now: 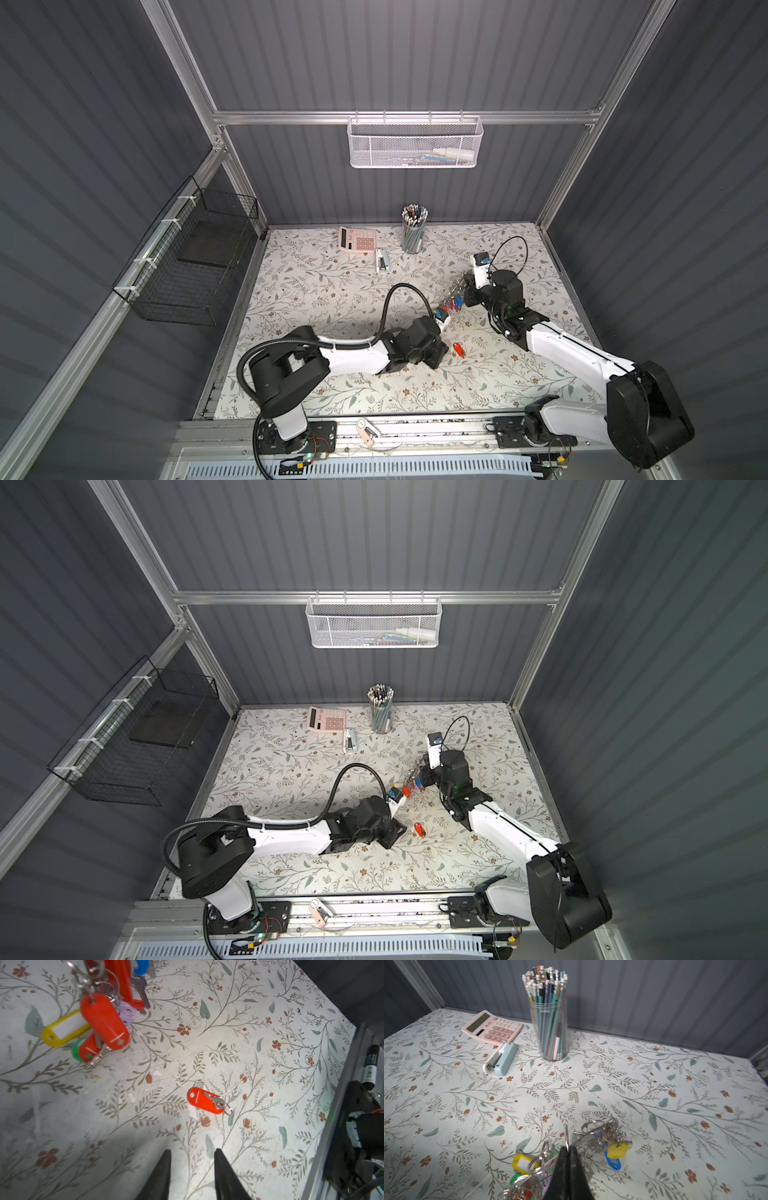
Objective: Put the keys on the keyring
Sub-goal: 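Move the left gripper down to the loose red key tag on the table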
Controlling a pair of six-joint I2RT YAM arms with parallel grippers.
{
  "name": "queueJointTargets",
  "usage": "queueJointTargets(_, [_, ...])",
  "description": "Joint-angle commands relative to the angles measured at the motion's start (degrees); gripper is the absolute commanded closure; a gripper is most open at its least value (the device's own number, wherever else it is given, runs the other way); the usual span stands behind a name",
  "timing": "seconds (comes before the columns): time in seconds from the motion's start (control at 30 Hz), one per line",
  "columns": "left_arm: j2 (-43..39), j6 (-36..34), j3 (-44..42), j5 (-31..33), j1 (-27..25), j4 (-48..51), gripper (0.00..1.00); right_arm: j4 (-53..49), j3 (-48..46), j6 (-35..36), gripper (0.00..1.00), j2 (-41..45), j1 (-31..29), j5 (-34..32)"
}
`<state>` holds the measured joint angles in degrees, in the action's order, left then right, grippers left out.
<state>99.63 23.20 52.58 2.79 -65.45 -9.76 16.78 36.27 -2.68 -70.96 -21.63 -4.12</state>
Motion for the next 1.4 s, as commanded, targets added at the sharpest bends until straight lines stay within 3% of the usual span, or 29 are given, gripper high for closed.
queueJointTargets(0.0, [2.86, 2.62, 4.76, 4.80, -2.57, 1.59, 0.64, -0.57, -1.32, -4.51, 1.00, 2.52, 1.76, -2.51])
queueJointTargets(0.43, [11.82, 5.98, 16.44, 10.86, -7.22, 12.20, 0.67, -1.81, -3.80, -8.48, 1.00, 6.13, 5.42, -2.30])
queueJointTargets(1.37, [16.39, 9.35, 22.41, 9.13, -8.02, 17.65, 0.78, 1.11, -4.94, -8.84, 1.00, 5.84, 6.16, 0.34])
